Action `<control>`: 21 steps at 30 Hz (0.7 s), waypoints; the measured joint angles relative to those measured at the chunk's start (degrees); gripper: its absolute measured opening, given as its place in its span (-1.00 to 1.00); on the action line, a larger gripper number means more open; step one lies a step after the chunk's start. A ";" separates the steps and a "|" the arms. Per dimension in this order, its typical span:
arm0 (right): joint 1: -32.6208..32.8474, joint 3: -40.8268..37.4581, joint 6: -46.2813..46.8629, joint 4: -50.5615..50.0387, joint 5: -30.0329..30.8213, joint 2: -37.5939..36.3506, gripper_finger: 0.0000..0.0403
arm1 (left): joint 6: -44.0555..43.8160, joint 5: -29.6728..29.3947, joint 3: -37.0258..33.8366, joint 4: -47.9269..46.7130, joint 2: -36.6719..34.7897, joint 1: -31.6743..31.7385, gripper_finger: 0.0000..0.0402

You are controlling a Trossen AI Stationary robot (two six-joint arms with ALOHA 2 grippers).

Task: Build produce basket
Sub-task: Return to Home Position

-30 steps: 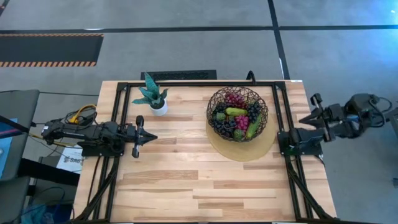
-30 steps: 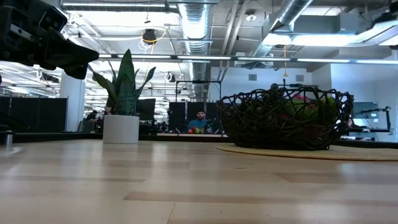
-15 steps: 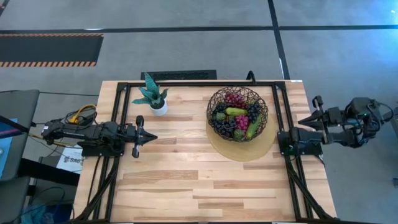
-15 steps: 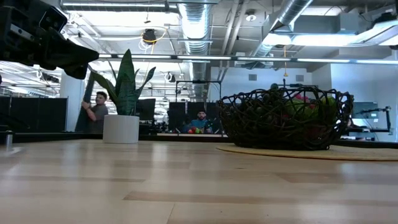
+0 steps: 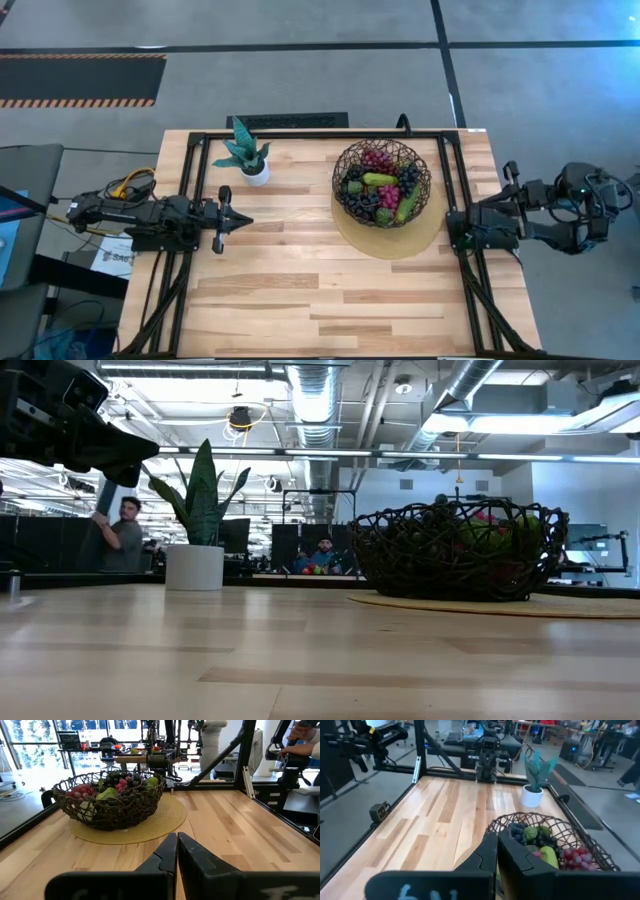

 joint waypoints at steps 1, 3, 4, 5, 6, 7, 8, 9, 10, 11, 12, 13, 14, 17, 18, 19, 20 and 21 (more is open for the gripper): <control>-0.25 0.00 0.43 -0.07 -0.60 0.00 -0.84 | 0.00 0.02 -0.02 0.00 0.02 0.00 -1.00; -0.49 0.00 1.71 0.13 -2.93 0.00 -0.84 | 0.00 0.02 0.00 0.00 0.02 0.01 -1.00; -0.51 0.00 2.16 0.33 -4.38 0.00 -0.84 | 0.00 0.01 0.00 0.01 0.02 0.00 -1.00; -0.58 0.00 2.60 0.38 -5.77 0.00 -0.84 | 0.00 0.02 0.00 0.00 0.02 0.01 -1.00; -0.82 0.00 3.03 0.36 -6.99 0.00 -0.84 | 0.00 0.02 0.00 0.01 0.02 0.01 -1.00; -1.17 0.00 3.22 0.39 -7.86 0.00 -0.84 | 0.00 0.02 0.00 0.01 0.02 0.02 -1.00; -1.58 0.00 3.19 0.38 -8.29 0.00 -0.84 | 0.00 0.02 0.00 0.00 0.00 0.00 -1.00; -2.17 0.00 3.14 0.42 -8.50 0.00 -0.84 | 0.00 0.02 0.00 0.02 0.02 0.00 -1.00; -2.74 -0.02 3.07 0.69 -8.52 0.00 -0.84 | 0.00 0.00 0.00 0.00 0.02 0.00 -1.00; -3.44 -0.41 2.94 1.79 -8.70 0.00 -0.84 | 0.00 0.02 0.00 0.00 0.02 0.00 -1.00; -4.13 -1.25 2.94 3.84 -9.10 0.00 -0.84 | 0.00 0.02 -0.01 0.02 0.02 0.01 -1.00; -4.78 -2.35 2.94 5.70 -9.95 0.02 -0.84 | 0.00 0.01 -0.01 0.00 0.02 0.00 -1.00; -5.21 -3.62 2.84 7.24 -11.15 0.02 -0.84 | 0.00 0.01 -0.01 0.01 0.02 0.01 -1.00; -4.90 -7.52 4.99 8.21 -13.12 0.02 -0.84 | 0.00 0.00 -0.01 0.00 0.01 0.00 -1.00; -4.41 -9.04 5.92 8.30 -13.58 0.02 -0.84 | 0.00 0.00 0.00 0.02 0.00 0.02 -1.00; -3.80 -10.44 6.58 8.59 -14.73 0.04 -0.84 | 0.00 0.00 -0.02 0.00 0.02 0.02 -1.00; -3.08 -11.28 7.02 9.35 -16.04 0.10 -0.84 | 0.00 0.00 0.00 0.01 0.01 0.01 -1.00; -2.23 -11.61 7.28 11.31 -16.76 0.11 -0.84 | 0.00 0.00 -0.01 0.02 0.00 0.01 -1.00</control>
